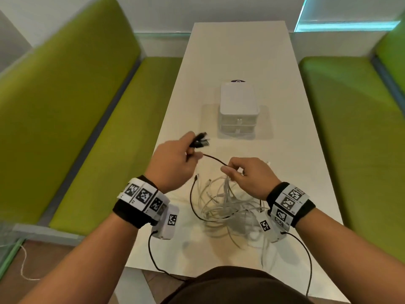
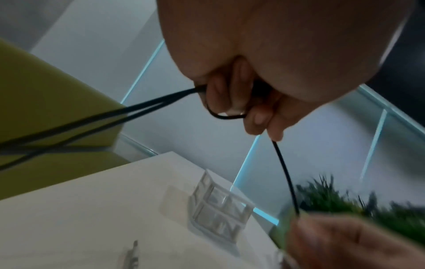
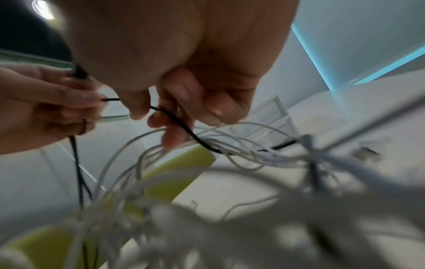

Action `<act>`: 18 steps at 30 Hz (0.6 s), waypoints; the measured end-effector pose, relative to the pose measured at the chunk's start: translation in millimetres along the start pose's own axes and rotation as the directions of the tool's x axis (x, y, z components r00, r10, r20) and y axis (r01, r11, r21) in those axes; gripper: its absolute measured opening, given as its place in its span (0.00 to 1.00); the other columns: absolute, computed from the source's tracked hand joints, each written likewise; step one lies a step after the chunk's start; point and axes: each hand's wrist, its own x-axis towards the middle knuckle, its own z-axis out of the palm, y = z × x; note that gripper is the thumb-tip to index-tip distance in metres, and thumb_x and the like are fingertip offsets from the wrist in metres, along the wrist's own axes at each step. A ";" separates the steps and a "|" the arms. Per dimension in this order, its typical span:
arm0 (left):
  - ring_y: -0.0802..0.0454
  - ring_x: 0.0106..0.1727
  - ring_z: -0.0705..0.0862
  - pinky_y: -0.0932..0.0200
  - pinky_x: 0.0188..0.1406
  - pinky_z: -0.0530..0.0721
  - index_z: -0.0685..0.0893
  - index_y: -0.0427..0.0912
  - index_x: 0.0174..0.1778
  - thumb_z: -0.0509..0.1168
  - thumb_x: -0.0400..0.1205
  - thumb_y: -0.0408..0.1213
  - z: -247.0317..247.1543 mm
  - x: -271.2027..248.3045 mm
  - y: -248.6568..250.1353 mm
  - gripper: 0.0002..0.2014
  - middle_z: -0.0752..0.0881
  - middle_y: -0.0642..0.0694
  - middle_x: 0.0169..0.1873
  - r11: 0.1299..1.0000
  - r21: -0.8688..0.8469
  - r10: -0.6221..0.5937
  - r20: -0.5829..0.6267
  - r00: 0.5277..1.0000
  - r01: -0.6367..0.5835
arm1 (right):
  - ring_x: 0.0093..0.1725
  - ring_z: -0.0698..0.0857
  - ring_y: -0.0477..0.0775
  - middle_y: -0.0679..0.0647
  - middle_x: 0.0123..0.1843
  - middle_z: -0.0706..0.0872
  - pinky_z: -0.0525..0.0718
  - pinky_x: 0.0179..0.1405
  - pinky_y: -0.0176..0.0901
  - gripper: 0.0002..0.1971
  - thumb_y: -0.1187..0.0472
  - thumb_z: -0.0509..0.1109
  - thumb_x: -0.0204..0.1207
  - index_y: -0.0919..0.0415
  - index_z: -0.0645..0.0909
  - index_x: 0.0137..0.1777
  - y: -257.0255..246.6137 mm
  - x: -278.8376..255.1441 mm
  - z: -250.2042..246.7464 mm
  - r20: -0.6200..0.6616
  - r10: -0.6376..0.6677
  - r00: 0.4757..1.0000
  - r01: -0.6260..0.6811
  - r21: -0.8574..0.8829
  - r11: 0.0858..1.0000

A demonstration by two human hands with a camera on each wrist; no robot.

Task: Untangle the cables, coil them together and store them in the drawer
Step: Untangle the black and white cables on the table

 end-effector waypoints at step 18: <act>0.44 0.42 0.82 0.48 0.40 0.79 0.71 0.48 0.49 0.63 0.84 0.41 35.8 -21.6 -5.4 0.06 0.80 0.51 0.42 0.990 0.082 -0.134 0.304 0.943 0.114 | 0.39 0.83 0.53 0.45 0.33 0.84 0.77 0.36 0.46 0.08 0.45 0.64 0.85 0.43 0.83 0.49 -13.6 12.0 7.5 0.100 0.084 0.991 -0.064 -0.188 0.980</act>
